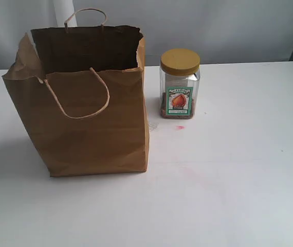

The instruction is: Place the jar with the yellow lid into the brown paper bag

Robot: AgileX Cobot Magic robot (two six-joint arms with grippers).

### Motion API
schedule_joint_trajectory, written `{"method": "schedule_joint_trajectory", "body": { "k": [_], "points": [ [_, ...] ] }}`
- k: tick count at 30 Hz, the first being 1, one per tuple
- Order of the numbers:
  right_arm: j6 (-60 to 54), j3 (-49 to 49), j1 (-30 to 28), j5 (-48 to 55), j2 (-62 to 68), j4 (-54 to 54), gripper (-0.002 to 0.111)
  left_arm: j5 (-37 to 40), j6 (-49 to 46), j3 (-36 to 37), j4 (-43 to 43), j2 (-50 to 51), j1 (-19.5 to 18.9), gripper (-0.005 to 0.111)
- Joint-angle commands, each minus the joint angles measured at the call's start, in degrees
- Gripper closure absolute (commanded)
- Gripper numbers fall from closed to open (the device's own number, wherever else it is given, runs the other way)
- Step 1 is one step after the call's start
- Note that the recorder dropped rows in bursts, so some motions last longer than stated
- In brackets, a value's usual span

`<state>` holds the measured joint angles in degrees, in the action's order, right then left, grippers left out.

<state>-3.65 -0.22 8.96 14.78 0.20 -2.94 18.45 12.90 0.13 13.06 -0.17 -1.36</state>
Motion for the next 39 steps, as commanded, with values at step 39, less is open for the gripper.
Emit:
{"method": "schedule_joint_trajectory", "body": {
  "k": [39],
  "points": [
    [-11.5, -17.1, -0.4, -21.1, 5.6, 28.0, 0.108, -0.4, 0.2, -0.1, -0.2, 0.2, 0.2, 0.106]
  ]
}}
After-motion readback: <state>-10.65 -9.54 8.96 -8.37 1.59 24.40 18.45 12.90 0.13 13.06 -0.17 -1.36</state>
